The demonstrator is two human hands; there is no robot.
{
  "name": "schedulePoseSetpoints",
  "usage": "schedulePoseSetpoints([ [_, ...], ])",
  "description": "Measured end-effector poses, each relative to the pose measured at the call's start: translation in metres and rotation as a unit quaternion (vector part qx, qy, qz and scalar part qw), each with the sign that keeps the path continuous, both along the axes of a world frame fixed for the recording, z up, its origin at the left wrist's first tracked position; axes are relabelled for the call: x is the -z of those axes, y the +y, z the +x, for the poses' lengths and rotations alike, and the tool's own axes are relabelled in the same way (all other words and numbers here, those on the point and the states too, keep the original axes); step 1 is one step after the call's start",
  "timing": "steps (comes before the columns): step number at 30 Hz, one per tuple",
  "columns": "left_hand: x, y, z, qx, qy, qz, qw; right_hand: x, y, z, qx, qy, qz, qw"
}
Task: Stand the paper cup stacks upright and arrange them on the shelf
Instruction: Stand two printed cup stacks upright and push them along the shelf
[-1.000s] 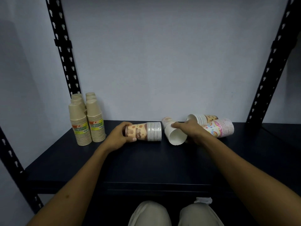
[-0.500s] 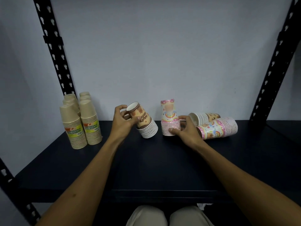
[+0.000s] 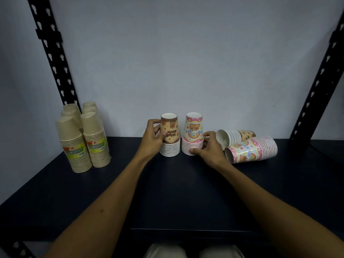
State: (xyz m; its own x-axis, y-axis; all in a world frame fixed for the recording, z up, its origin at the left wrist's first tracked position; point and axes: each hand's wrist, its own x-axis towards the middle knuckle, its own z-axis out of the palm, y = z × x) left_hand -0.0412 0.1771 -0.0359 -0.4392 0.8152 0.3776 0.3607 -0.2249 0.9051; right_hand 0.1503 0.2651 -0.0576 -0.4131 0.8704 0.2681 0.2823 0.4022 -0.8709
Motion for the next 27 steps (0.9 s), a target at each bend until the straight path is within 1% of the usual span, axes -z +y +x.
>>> schedulePoseSetpoints([
  [3,0.007,0.007,-0.002,-0.02,0.012,-0.013,1.0,0.0,0.003,-0.004,0.008,-0.002,0.01,1.0],
  [8,0.01,0.016,-0.001,-0.078,0.029,-0.003,0.997,0.001,0.01,-0.013,0.024,-0.014,0.027,0.999],
  [17,0.027,0.027,-0.021,-0.022,0.017,-0.036,0.999,0.002,0.025,-0.02,0.045,-0.015,0.029,0.998],
  [19,0.025,0.032,-0.021,-0.026,0.022,-0.038,0.999,0.001,0.028,-0.022,0.045,-0.015,0.028,0.998],
  [23,0.027,0.042,-0.022,-0.069,0.052,-0.041,0.995,0.001,0.033,-0.024,0.041,-0.01,0.027,0.999],
  [27,0.03,0.041,-0.028,-0.043,0.032,-0.05,0.997,0.002,0.034,-0.024,0.036,-0.007,0.021,0.999],
])
